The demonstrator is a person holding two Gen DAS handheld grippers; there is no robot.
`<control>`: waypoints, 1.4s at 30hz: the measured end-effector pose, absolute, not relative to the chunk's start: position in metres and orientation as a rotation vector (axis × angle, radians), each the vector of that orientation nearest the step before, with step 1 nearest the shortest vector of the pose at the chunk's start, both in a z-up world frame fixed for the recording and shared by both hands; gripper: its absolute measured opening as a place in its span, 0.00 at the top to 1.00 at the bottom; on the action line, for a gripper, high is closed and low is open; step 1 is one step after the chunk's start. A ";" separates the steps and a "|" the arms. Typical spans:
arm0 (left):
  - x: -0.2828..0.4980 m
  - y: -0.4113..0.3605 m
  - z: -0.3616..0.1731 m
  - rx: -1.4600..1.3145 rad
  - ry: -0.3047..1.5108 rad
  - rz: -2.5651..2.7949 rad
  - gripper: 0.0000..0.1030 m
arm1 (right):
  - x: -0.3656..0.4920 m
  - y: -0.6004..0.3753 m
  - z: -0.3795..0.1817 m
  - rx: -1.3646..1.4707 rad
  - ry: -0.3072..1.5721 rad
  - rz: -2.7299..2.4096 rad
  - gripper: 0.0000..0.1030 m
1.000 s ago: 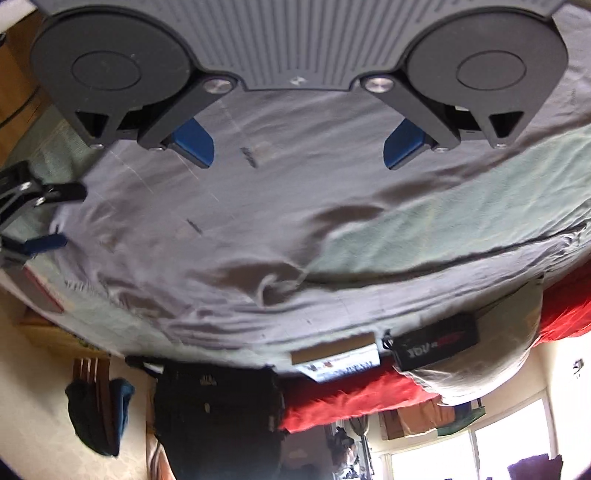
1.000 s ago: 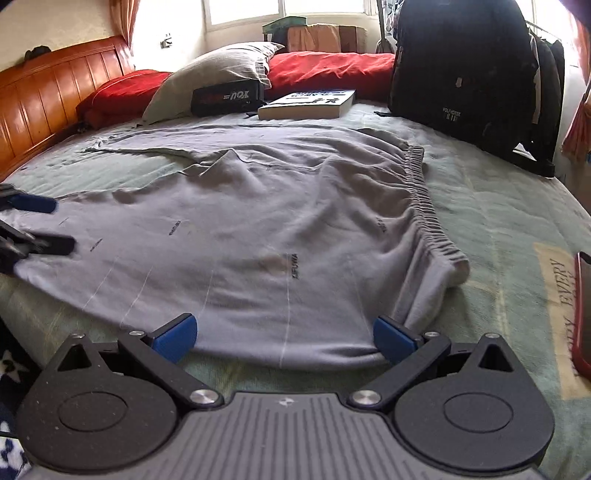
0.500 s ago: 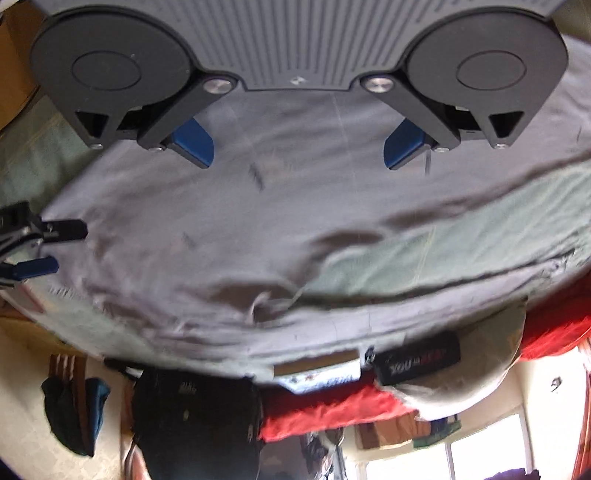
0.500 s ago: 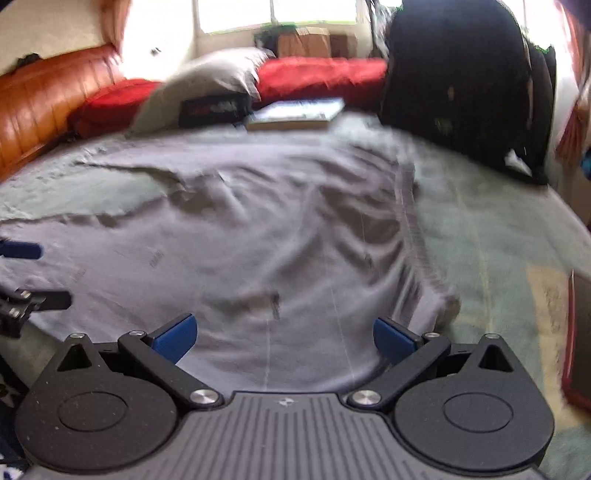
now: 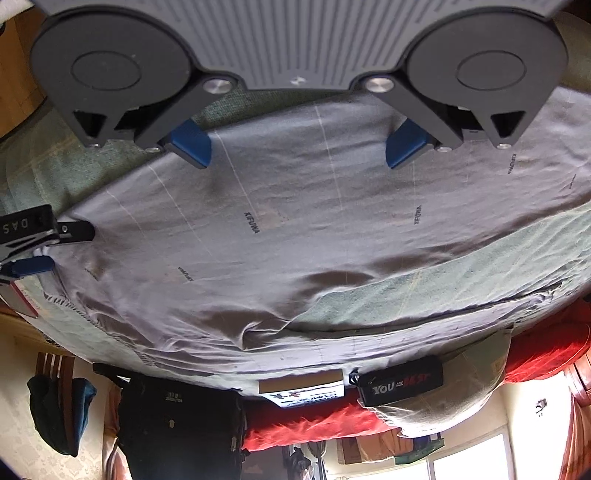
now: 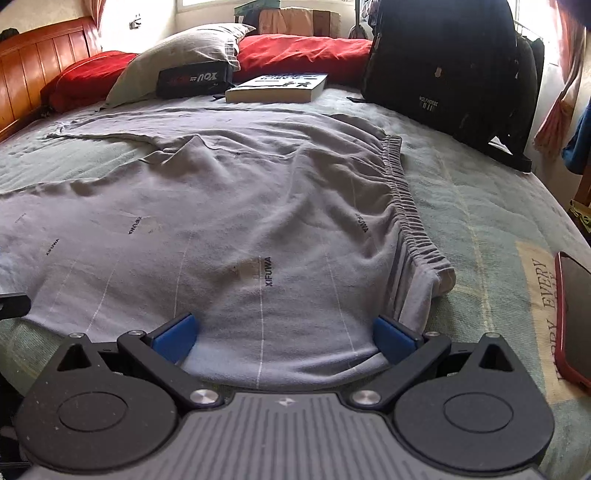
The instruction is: Fold clothes
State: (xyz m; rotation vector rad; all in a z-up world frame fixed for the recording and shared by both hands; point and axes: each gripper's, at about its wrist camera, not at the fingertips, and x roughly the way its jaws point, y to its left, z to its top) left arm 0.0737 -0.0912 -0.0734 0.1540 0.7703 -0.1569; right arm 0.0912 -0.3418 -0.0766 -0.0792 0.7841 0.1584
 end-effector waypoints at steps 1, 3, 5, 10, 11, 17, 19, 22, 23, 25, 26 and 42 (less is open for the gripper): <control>0.072 -0.092 -0.072 0.157 0.767 -0.159 0.02 | 0.090 -0.341 -0.077 -0.084 0.778 0.158 0.00; 0.070 -0.093 -0.070 0.164 0.757 -0.160 0.02 | 0.087 -0.341 -0.078 -0.103 0.756 0.162 0.00; 0.069 -0.092 -0.068 0.163 0.748 -0.157 0.02 | 0.082 -0.340 -0.078 -0.124 0.735 0.170 0.00; 0.066 -0.090 -0.064 0.157 0.726 -0.138 0.02 | 0.075 -0.341 -0.063 -0.119 0.706 0.205 0.00; 0.066 -0.088 -0.064 0.153 0.723 -0.129 0.02 | 0.075 -0.340 -0.059 -0.120 0.680 0.218 0.00; 0.067 -0.078 -0.062 0.122 0.713 -0.099 0.02 | 0.098 -0.322 -0.046 -0.087 0.646 0.289 0.00; 0.067 -0.075 -0.062 0.114 0.710 -0.091 0.02 | 0.096 -0.317 -0.051 -0.093 0.655 0.303 0.00; 0.067 -0.071 -0.062 0.104 0.709 -0.080 0.02 | 0.093 -0.309 -0.060 -0.102 0.668 0.323 0.00; 0.067 -0.070 -0.062 0.101 0.710 -0.077 0.02 | 0.092 -0.307 -0.063 -0.105 0.672 0.330 0.00; 0.068 -0.067 -0.064 0.094 0.714 -0.071 0.02 | 0.090 -0.302 -0.069 -0.111 0.681 0.344 0.00; 0.068 -0.066 -0.065 0.092 0.716 -0.068 0.02 | 0.089 -0.299 -0.072 -0.114 0.686 0.351 0.00; 0.079 -0.026 -0.073 -0.005 0.781 0.028 0.02 | 0.081 -0.293 -0.080 -0.138 0.703 0.350 0.00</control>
